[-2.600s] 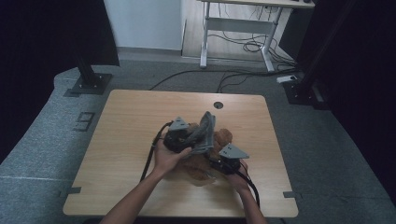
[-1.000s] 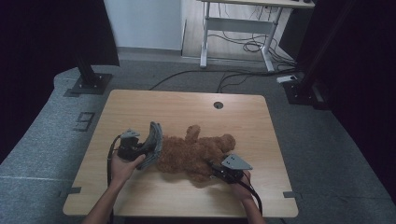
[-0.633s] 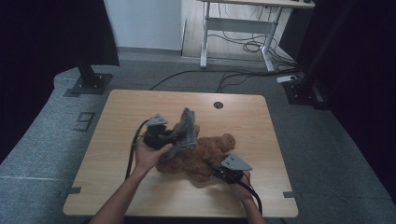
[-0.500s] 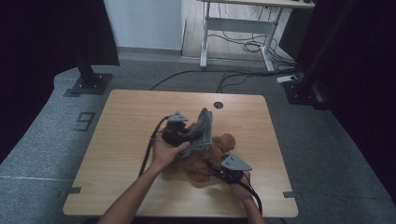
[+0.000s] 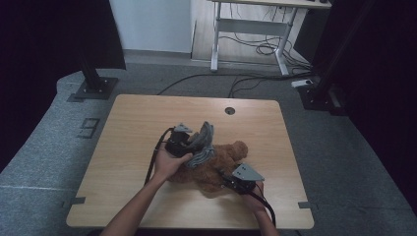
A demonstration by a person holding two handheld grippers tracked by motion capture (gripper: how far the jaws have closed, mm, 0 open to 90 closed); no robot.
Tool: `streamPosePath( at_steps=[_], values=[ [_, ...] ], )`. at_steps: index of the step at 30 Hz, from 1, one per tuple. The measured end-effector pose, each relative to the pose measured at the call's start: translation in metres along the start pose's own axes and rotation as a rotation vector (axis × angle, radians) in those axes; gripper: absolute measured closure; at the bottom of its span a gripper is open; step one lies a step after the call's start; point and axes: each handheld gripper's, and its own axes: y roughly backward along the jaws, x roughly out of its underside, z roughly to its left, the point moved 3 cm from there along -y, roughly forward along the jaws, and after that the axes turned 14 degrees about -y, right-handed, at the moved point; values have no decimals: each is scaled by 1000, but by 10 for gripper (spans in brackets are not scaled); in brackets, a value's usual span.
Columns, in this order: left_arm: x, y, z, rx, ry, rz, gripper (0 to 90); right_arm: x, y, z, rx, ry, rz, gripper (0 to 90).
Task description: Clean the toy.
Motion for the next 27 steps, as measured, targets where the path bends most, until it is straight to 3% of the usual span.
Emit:
streamPosePath(
  at_steps=[8, 14, 18, 21, 23, 27],
  values=[
    [30, 39, 25, -98, 23, -24, 755, 1, 1, 0, 4, -4, -2, 538],
    [62, 50, 42, -91, 110, -43, 754, 1, 1, 0, 2, -4, -4, 537],
    [81, 50, 51, -97, 145, -9, 754, 1, 1, 0, 0, -4, -5, 536],
    [95, 45, 57, -86, 169, 45, 754, 1, 1, -1, -3, -4, -6, 535],
    [97, 44, 58, -78, 178, 43, 754, 1, 1, -1, -5, -3, -6, 535],
    [72, 55, 45, -117, 116, -32, 759, 1, 2, -3, -7, 0, -5, 534]
  ],
)
